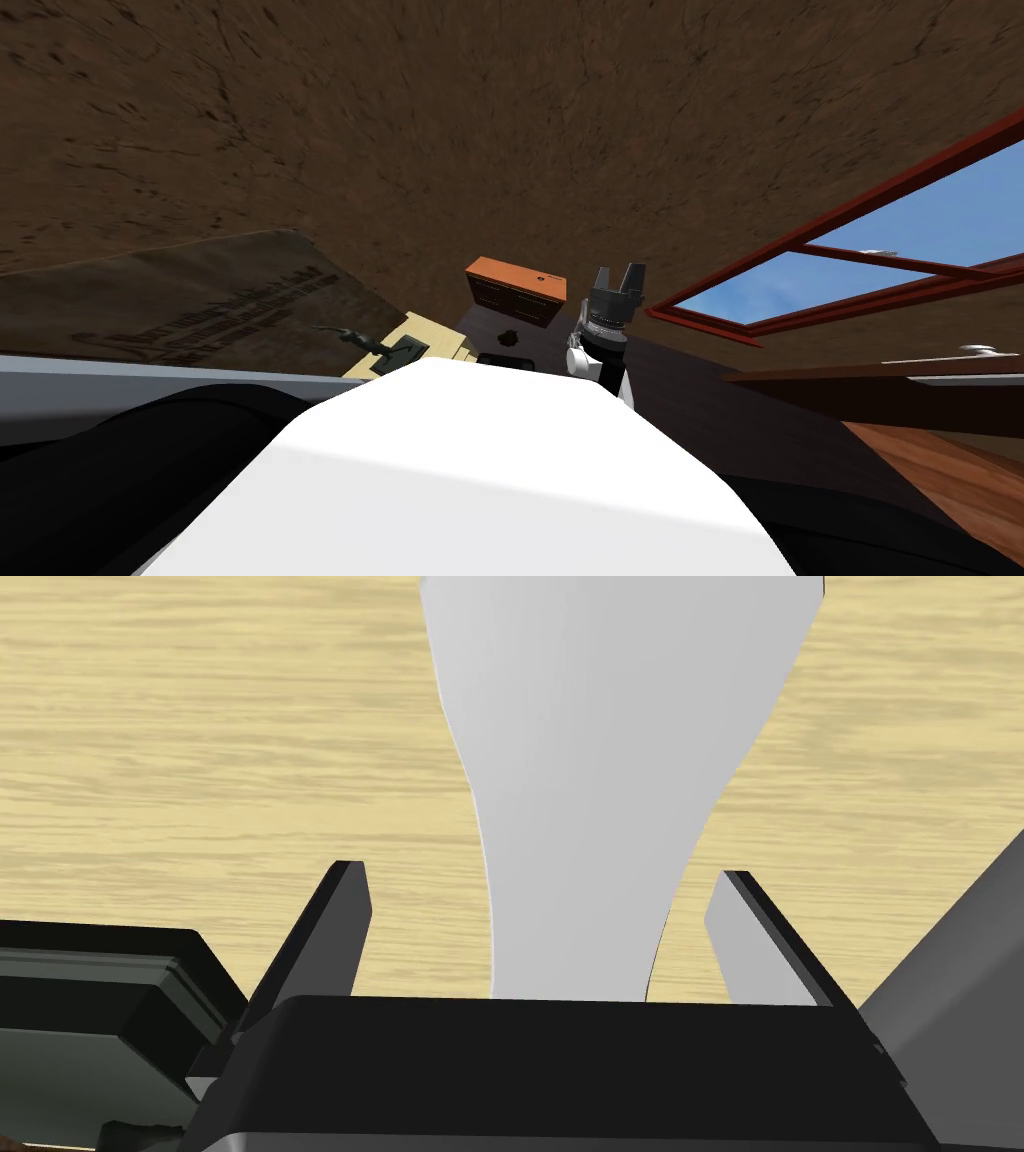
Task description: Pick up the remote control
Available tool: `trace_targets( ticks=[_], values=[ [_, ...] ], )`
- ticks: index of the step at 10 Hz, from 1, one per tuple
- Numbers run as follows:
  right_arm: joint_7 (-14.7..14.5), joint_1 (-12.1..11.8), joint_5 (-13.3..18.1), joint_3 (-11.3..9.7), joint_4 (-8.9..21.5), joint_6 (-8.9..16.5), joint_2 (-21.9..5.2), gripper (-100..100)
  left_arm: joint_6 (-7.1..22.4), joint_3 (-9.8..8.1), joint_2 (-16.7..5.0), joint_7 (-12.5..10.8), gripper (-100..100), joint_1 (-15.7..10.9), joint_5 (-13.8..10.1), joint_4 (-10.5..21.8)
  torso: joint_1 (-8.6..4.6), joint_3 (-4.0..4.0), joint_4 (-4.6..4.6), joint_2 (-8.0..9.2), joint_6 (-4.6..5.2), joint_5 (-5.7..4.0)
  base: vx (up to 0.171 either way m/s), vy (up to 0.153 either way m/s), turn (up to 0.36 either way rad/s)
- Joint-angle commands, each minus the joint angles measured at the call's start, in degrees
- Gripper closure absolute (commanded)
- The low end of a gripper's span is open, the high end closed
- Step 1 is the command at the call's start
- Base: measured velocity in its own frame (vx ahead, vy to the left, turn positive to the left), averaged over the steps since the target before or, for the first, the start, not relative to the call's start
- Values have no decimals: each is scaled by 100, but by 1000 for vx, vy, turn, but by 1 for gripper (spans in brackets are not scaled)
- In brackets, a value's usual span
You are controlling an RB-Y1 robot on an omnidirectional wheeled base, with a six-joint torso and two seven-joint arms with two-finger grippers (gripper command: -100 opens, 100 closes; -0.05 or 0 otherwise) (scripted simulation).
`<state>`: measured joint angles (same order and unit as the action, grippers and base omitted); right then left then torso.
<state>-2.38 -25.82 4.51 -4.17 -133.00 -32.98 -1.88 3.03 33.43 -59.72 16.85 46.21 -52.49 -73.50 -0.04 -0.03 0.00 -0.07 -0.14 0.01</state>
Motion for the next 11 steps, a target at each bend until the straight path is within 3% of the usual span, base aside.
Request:
trace_targets(
  ticks=[1, 2, 6, 7, 8, 11],
  values=[
    [0, 0, 0, 0, 0, 0, 0, 0, 0, 0, 0, 0, -100, 0, 0, 0, 0, 0, 0, 0, 0, 0, -8, 6, -23],
    [0, 0, 0, 0, 0, 0, 0, 0, -2, 3, 12, -2, 100, -5, 9, 12, -8, -2, -1, -3, 0, -3, 0, 0, 0],
    [0, 0, 0, 0, 0, 0, 0, 0, 2, 5, 11, -3, 100, -1, 8, 14, -14, -4, 0, -8, 2, -5, 0, 0, 0],
    [0, 0, 0, 0, 0, 0, 0, 0, 1, 5, 11, -3, 0, -1, 8, 14, -14, -4, 0, -8, 2, -5, 0, 0, 0],
    [0, 0, 0, 0, 0, 0, 0, 0, -71, 72, -198, -4, 100, 51, -149, -95, -14, -4, 0, -8, 2, -5, 7, -15, 55],
    [0, 0, 0, 0, 0, 0, 1, 0, -118, 76, -497, 25, 100, 202, -358, -316, -28, -7, -3, -13, 0, -11, 11, -32, 24]
  ],
)
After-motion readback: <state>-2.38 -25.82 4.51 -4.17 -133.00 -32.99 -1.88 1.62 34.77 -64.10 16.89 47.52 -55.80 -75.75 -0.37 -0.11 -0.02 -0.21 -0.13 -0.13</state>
